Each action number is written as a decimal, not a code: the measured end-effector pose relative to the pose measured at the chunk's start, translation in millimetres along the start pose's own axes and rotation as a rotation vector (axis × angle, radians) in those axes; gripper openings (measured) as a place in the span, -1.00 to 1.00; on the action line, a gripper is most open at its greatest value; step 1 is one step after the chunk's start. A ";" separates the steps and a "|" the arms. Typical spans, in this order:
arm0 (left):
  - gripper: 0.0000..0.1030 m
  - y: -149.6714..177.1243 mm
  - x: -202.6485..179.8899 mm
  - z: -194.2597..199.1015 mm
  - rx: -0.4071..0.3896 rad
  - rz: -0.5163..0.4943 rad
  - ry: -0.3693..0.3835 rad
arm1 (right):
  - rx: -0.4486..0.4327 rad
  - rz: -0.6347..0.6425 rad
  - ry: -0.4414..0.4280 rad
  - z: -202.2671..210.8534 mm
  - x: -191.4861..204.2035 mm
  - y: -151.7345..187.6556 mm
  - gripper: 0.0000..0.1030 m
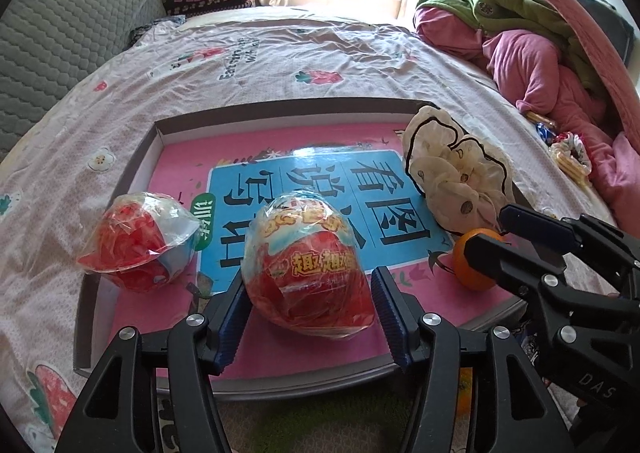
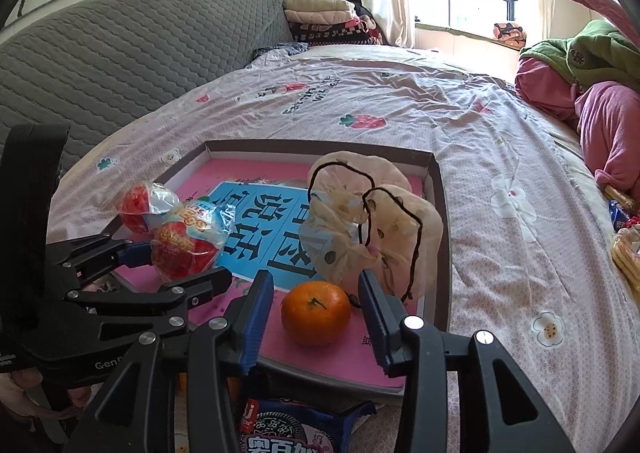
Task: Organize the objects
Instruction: 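Lower Kinder egg with left tool while right tool lowers orange, both opening inside box, then withdraw both open tools up and back out of the grey box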
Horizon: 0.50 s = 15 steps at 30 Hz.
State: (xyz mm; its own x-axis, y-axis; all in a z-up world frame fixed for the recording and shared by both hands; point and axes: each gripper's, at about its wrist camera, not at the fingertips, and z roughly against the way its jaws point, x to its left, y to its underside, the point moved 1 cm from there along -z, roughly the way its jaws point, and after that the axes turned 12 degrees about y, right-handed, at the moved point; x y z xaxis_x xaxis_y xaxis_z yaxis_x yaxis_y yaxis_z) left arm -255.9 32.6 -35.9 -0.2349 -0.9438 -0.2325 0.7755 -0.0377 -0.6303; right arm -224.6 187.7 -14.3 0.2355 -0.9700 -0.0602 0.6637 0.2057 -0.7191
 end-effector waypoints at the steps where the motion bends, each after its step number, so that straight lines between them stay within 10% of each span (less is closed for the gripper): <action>1: 0.19 0.1 -0.4 1.3 -0.002 0.000 -0.001 | -0.004 -0.002 -0.002 0.9 -0.5 -0.6 -0.14; 15: 0.22 -0.5 -10.7 15.7 -0.010 -0.015 -0.003 | -0.044 -0.035 -0.013 14.9 -9.0 -6.6 -0.11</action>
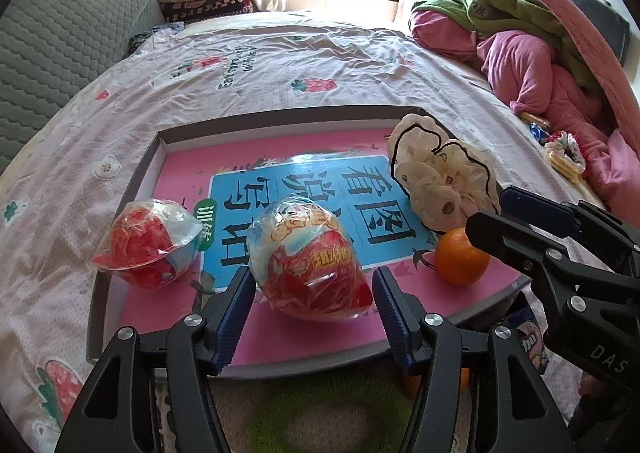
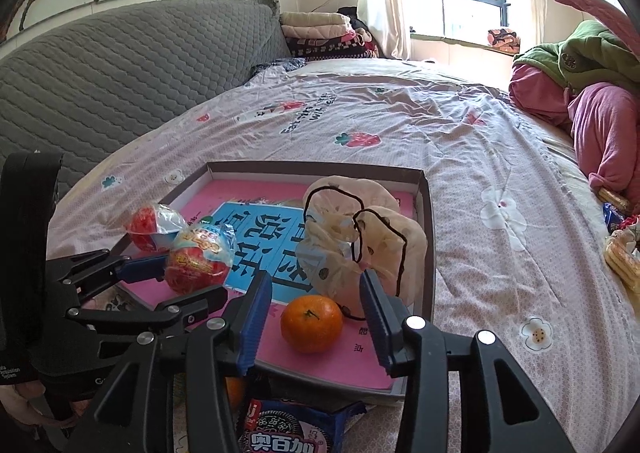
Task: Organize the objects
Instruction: 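Withdraw both open tools up and back out of the grey box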
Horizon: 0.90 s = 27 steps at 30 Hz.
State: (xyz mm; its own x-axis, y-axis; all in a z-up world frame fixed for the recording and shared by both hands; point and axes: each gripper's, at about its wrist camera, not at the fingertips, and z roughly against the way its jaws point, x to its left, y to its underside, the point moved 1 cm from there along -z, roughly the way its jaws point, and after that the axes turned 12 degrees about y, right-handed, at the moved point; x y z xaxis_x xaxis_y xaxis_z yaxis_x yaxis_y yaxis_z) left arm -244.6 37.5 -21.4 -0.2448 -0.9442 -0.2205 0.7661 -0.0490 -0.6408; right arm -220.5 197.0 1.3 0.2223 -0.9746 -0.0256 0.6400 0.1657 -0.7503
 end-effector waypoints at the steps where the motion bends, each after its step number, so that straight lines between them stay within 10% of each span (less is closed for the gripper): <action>1: 0.25 0.1 -0.5 1.8 -0.001 -0.002 -0.003 | -0.003 -0.003 -0.001 1.1 -0.5 -0.6 -0.10; 27: 0.43 -6.6 -19.2 73.6 -0.114 -0.019 -0.066 | -0.213 -0.057 -0.056 77.1 -12.9 -11.1 0.14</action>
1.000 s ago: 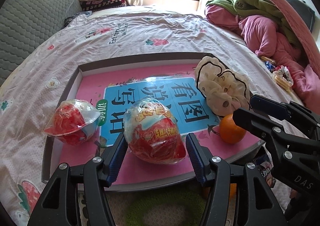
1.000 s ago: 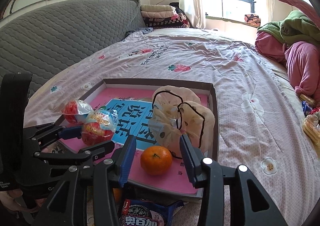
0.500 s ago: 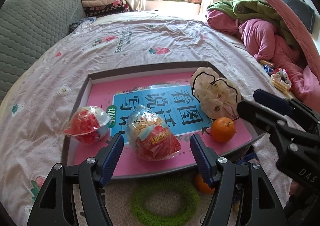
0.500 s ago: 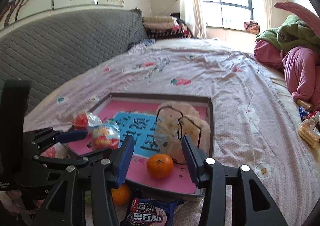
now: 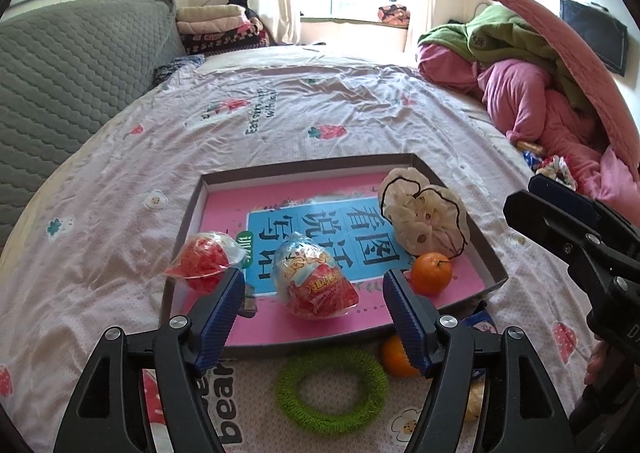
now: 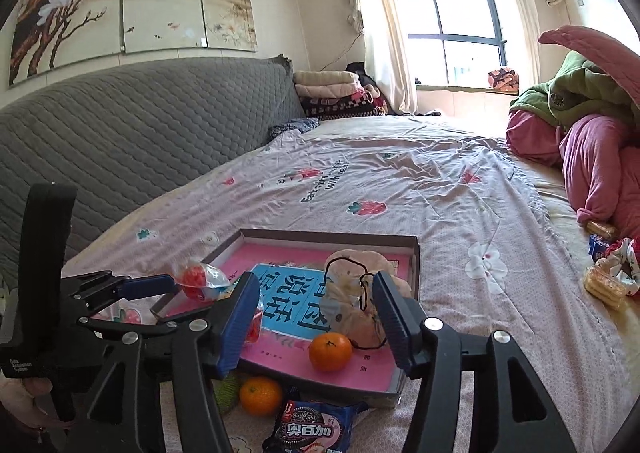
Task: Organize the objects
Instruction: 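Withdraw both open tools up and back out of the grey box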
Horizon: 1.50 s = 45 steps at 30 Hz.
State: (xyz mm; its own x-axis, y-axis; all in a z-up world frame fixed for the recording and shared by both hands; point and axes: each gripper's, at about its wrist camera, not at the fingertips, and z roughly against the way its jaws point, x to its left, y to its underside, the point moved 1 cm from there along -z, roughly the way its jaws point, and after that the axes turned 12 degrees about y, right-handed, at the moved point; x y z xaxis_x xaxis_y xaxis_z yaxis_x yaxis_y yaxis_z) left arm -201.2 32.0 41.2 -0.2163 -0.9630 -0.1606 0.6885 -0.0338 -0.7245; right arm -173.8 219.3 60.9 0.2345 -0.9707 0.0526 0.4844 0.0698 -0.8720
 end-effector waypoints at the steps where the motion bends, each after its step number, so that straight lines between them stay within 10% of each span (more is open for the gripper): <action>1: 0.43 -0.1 -0.3 1.5 -0.003 0.001 0.000 | -0.001 -0.001 0.001 1.4 -0.3 -0.4 0.14; 45: 0.44 44.7 -5.9 54.0 -0.057 0.005 -0.043 | -0.176 0.158 0.112 52.1 42.2 17.9 0.20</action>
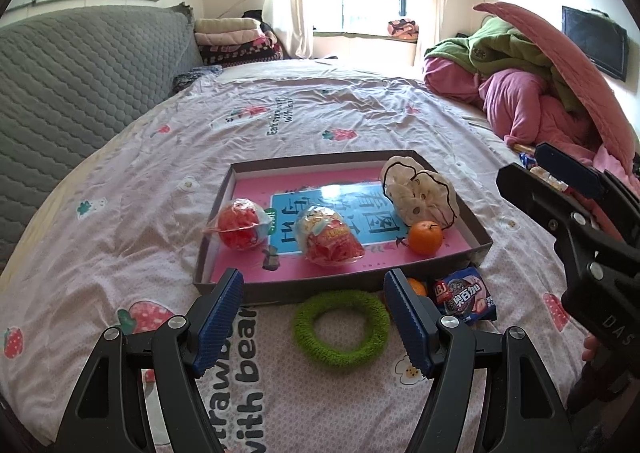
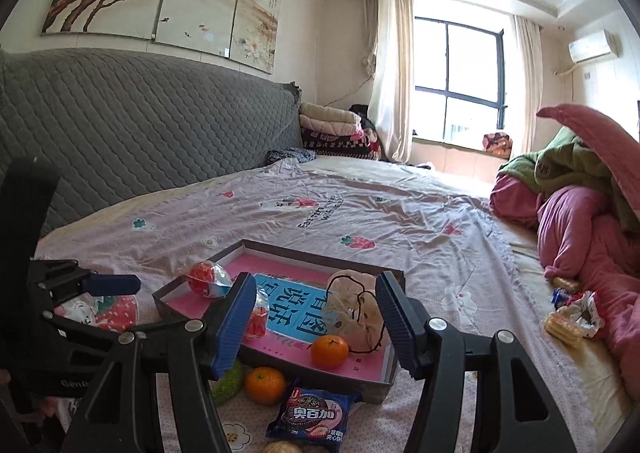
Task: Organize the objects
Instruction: 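Withdraw both open tools up and back out of the grey box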
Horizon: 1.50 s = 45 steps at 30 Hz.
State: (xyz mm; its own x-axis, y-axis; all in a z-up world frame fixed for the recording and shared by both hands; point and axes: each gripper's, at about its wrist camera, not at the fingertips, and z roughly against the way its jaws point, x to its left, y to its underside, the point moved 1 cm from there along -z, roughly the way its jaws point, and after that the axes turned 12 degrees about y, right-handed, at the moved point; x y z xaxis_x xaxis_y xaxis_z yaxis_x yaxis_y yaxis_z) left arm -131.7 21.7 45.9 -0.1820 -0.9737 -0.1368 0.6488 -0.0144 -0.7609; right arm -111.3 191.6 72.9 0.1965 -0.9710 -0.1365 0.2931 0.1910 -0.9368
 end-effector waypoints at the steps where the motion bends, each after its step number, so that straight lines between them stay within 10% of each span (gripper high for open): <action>1: 0.44 0.3 0.9 1.3 -0.001 0.003 -0.001 | -0.006 0.000 0.003 1.7 0.9 0.8 0.20; 45: 0.44 29.1 1.0 29.6 0.011 0.001 0.036 | 0.008 -0.058 0.002 52.6 1.2 40.7 0.24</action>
State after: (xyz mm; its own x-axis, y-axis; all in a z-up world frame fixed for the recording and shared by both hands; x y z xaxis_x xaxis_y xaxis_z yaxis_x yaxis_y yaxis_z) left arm -91.1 13.6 42.4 -0.2076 -0.9649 -0.1607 0.6570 -0.0158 -0.7537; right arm -50.0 205.8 51.5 0.1769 -0.9807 -0.0827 0.3111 0.1354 -0.9407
